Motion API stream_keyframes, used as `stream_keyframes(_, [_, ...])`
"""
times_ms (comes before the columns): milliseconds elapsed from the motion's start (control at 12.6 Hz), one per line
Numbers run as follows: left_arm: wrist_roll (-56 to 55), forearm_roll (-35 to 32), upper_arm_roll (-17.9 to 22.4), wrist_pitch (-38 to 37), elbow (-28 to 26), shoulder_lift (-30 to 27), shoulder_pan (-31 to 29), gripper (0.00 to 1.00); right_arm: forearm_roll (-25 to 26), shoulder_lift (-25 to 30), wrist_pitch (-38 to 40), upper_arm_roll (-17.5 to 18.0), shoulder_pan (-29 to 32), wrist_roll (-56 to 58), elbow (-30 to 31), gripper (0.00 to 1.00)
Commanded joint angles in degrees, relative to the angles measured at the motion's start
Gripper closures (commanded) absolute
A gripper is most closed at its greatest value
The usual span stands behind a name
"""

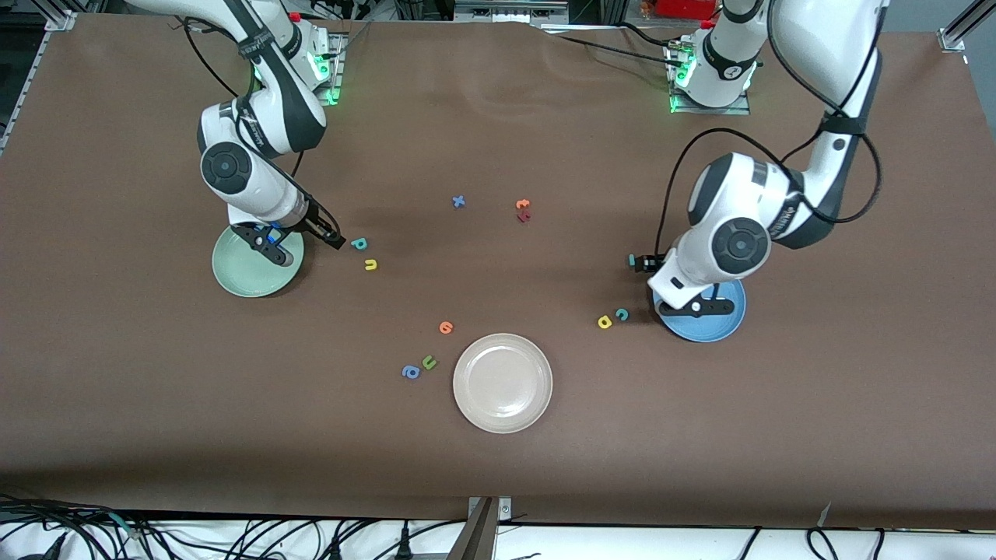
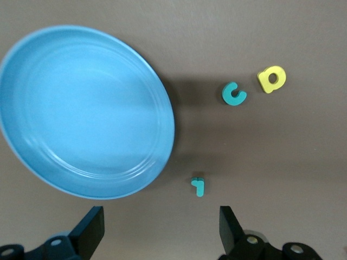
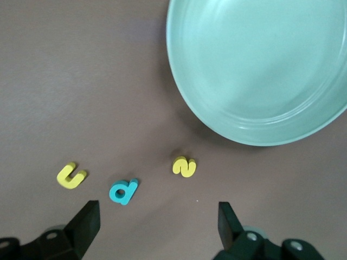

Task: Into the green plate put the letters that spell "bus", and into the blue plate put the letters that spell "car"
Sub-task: 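Grasp the yellow 2 with the right gripper while the left gripper grasps teal 1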

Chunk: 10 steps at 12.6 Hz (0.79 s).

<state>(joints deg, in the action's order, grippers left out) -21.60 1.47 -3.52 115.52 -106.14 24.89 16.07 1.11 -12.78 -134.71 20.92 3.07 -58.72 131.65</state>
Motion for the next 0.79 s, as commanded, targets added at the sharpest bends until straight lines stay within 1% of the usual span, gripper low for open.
stream_keyframes(0, [-1.68, 1.43, -0.43, 8.72, -8.89, -2.65, 0.28, 0.08, 0.12, -2.94, -3.79, -0.61, 0.79, -6.47, 0.71, 0.04])
stream_keyframes(79, [-3.26, 1.43, -0.61, 11.54, -10.57, -2.48, 0.37, 0.16, 0.12, -3.56, -5.38, -0.87, 0.79, -7.71, 1.41, 0.04])
stream_keyframes(158, [-4.75, 1.43, -0.87, 13.05, -11.54, -2.21, 0.72, 0.20, 0.12, -4.09, -6.96, -1.83, 0.97, -7.81, 2.37, 0.04])
stream_keyframes(317, [-7.39, 1.43, -1.57, 13.68, -11.64, -1.08, 1.42, 0.21, 0.03, -4.79, -9.69, -2.19, 0.97, -8.33, 4.05, 0.04])
stream_keyframes(475, [-7.76, 1.43, -1.66, 15.08, -11.90, 0.07, 2.56, 0.21, 0.03, -6.28, -10.92, -2.19, 0.97, -10.96, 4.14, 0.03])
stream_keyframes(713, [-7.58, 0.82, -1.66, 16.57, -12.07, 1.65, 2.21, 0.29, 0.03, -6.64, -11.37, -2.11, 0.97, -13.26, 4.32, 0.03])
